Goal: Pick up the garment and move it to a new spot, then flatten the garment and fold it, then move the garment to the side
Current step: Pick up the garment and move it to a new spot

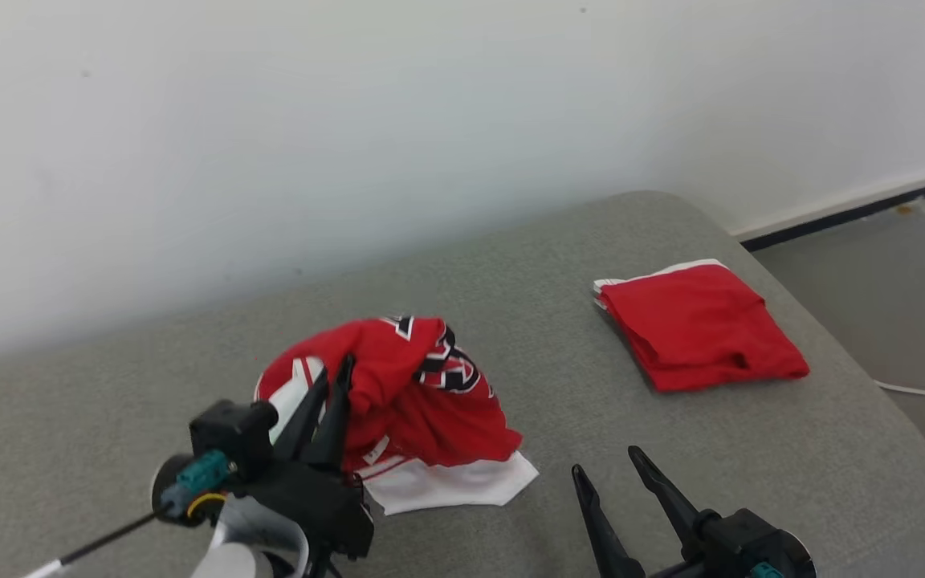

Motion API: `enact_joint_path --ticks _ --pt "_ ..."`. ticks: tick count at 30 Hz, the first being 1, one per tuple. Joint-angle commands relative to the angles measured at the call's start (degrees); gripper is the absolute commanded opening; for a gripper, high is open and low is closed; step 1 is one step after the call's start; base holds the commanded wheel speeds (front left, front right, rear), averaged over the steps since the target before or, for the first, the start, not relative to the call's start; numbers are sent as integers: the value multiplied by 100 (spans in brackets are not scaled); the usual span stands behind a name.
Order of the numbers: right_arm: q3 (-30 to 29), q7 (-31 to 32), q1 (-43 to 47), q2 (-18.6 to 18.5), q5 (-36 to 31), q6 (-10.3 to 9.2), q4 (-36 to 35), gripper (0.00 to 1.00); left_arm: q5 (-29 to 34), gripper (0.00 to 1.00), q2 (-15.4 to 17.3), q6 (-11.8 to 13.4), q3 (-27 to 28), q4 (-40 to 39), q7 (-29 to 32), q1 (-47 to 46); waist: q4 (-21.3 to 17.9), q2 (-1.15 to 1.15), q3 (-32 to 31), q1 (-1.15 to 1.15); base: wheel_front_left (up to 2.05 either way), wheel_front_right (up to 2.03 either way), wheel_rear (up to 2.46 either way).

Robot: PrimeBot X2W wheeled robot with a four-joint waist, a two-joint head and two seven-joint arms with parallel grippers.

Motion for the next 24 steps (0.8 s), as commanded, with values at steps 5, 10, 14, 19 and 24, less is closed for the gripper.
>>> enact_joint_path --ticks 5,10,14,19,24 --pt "53 -30 -49 13 33 -12 12 100 22 26 -266 39 -222 1349 -633 277 -464 0 316 0 0 0 0" --pt "142 -40 -41 8 92 -13 68 100 -110 100 -423 93 -404 2431 -1070 299 -290 0 292 0 0 0 0" --pt "50 -54 44 9 82 -13 95 100 -199 100 -453 33 -431 2678 -1404 335 -11 0 209 0 0 0 0" --pt "-157 -99 189 8 52 -13 63 100 -98 100 -441 84 125 1748 -1523 584 419 0 67 0 0 0 0" --pt "-419 -137 319 10 18 -13 14 100 146 100 -448 26 963 538 -1520 1342 862 0 -64 0 0 0 0"
